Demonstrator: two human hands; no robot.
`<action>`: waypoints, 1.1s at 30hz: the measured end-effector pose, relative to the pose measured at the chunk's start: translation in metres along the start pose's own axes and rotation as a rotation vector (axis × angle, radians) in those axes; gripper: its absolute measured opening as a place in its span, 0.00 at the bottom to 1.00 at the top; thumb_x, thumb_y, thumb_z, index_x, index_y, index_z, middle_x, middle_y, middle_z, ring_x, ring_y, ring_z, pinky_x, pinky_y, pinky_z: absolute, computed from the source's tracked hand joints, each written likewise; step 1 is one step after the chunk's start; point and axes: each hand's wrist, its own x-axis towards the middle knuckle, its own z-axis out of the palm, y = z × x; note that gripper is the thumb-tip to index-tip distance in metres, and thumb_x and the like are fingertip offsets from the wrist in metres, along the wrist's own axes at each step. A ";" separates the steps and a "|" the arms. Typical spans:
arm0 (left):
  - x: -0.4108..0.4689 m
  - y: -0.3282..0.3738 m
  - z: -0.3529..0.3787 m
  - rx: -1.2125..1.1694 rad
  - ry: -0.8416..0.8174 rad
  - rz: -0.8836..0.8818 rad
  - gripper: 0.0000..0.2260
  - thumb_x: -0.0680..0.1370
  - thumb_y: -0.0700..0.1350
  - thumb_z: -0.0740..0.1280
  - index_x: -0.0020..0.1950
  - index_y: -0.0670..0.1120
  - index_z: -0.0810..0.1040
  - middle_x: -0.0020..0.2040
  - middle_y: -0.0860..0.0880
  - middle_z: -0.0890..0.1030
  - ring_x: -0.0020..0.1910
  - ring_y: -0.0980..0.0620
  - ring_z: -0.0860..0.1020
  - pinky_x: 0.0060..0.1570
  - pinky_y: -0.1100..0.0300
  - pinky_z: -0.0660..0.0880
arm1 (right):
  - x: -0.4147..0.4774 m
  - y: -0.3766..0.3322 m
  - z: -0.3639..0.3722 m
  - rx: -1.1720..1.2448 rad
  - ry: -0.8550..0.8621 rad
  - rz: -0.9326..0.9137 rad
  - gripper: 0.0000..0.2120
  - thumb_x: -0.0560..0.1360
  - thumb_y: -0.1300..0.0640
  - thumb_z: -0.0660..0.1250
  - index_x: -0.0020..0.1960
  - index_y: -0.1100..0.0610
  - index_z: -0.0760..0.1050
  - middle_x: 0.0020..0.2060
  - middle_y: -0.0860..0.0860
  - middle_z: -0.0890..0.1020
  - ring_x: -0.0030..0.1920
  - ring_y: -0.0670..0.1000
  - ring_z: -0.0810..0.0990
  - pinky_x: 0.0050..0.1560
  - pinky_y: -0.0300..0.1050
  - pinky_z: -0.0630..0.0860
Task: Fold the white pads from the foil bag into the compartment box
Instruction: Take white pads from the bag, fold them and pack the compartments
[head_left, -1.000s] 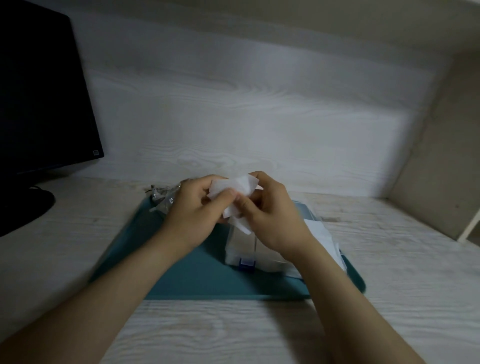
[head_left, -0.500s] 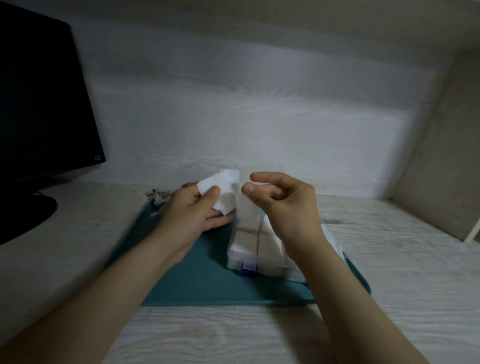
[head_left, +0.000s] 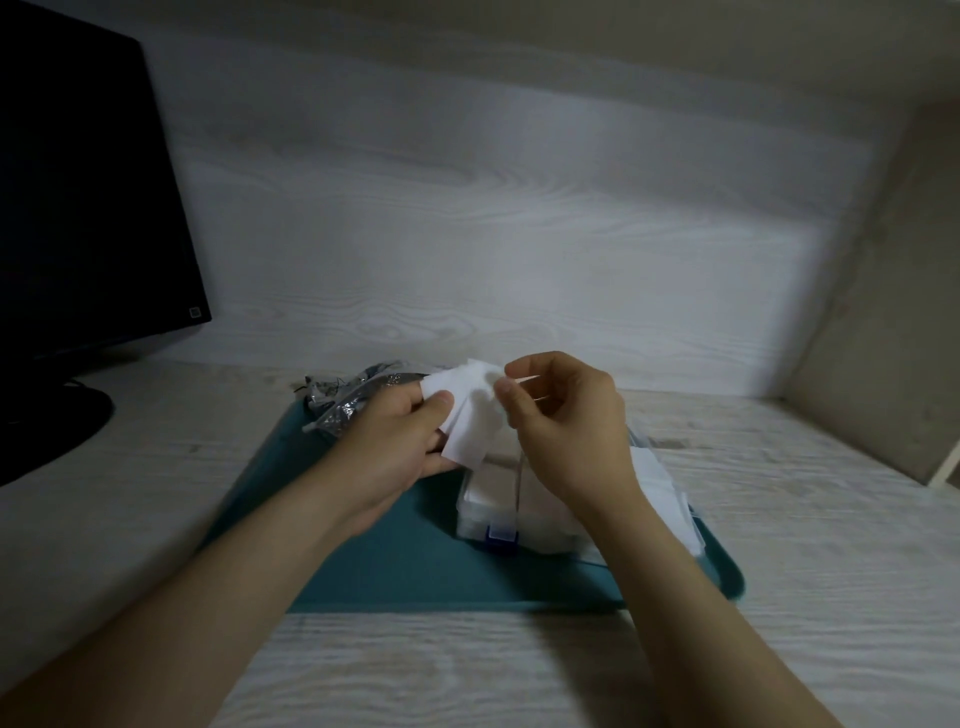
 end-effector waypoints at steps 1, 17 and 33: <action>-0.001 0.000 0.000 -0.013 -0.005 -0.007 0.13 0.89 0.41 0.58 0.68 0.40 0.78 0.59 0.42 0.87 0.59 0.45 0.86 0.57 0.49 0.84 | -0.001 0.001 0.001 -0.084 -0.040 -0.025 0.09 0.75 0.48 0.78 0.53 0.47 0.82 0.41 0.42 0.85 0.41 0.41 0.83 0.40 0.33 0.78; 0.000 0.003 0.002 -0.204 0.001 -0.061 0.16 0.89 0.47 0.57 0.71 0.40 0.77 0.62 0.38 0.85 0.61 0.39 0.85 0.60 0.45 0.83 | 0.000 -0.007 -0.009 0.342 -0.203 0.173 0.05 0.75 0.61 0.79 0.48 0.60 0.85 0.37 0.56 0.87 0.33 0.50 0.82 0.39 0.42 0.81; -0.008 0.011 0.010 -0.302 -0.074 -0.105 0.15 0.89 0.45 0.59 0.70 0.39 0.77 0.59 0.36 0.86 0.58 0.38 0.86 0.59 0.45 0.83 | -0.001 -0.002 -0.003 0.312 -0.021 0.194 0.08 0.72 0.57 0.82 0.46 0.58 0.85 0.35 0.53 0.86 0.32 0.45 0.82 0.40 0.43 0.82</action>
